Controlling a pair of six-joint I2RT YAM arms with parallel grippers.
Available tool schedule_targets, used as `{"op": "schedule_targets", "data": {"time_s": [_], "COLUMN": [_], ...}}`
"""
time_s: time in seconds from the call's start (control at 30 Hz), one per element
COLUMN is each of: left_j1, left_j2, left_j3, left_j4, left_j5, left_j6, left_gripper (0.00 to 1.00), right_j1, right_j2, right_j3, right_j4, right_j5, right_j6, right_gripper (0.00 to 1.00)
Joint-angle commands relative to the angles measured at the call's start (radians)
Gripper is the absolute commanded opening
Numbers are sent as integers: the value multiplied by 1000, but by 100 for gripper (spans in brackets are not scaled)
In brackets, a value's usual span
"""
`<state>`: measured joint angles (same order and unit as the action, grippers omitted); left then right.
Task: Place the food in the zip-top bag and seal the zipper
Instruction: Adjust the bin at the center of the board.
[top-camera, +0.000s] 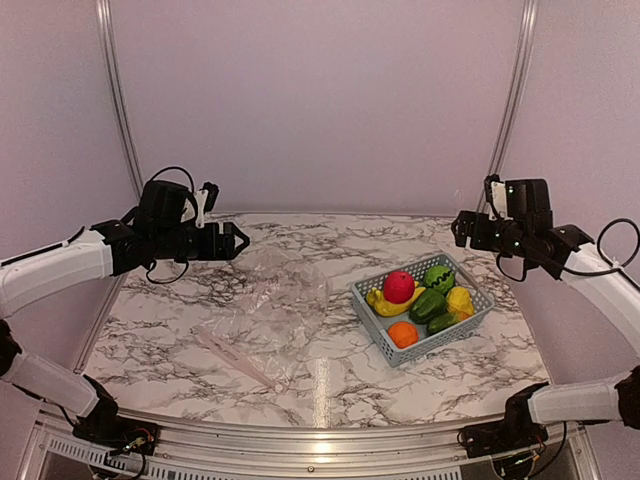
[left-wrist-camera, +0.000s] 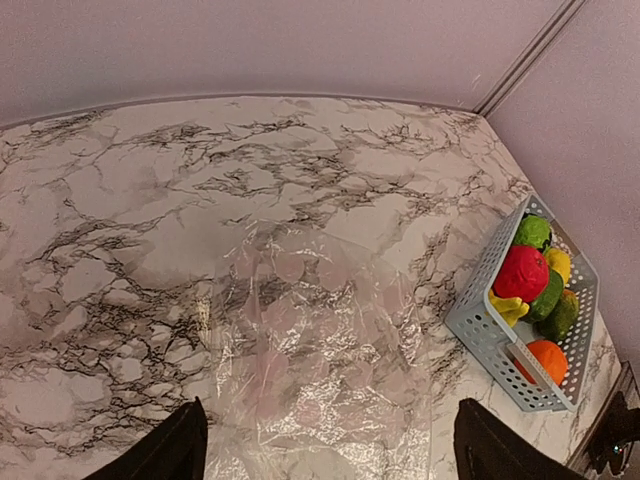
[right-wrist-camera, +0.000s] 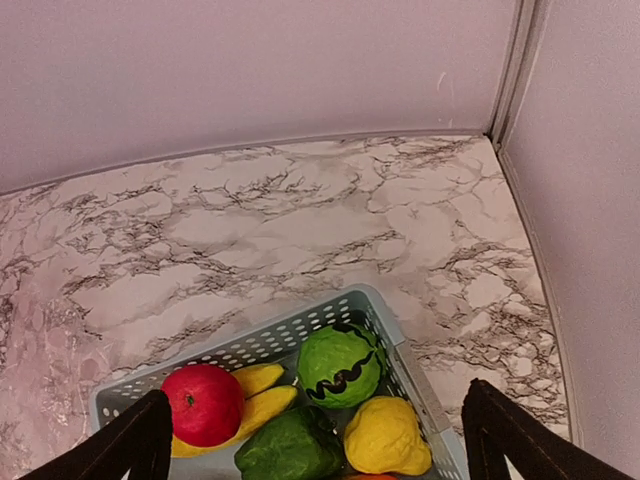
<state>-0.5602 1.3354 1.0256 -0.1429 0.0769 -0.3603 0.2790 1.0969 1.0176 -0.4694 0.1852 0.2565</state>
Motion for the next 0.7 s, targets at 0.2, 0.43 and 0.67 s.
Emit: {"op": "schedule_targets", "data": {"time_s": [0.2, 0.43, 0.67], "left_j1": [-54, -66, -66], "left_j2": [73, 72, 68], "left_j3": [53, 42, 14], "left_j4": [-136, -134, -149], "left_j5": [89, 95, 73], "left_j6": [22, -50, -78], "left_gripper": [83, 81, 80], "right_j1": [32, 273, 549], "right_j2": [9, 76, 250], "right_j3": [30, 50, 130], "right_j4": [-3, -66, -161], "right_j5": [-356, -286, -147], "right_j6": [-54, -39, -15], "right_gripper": [80, 70, 59]}}
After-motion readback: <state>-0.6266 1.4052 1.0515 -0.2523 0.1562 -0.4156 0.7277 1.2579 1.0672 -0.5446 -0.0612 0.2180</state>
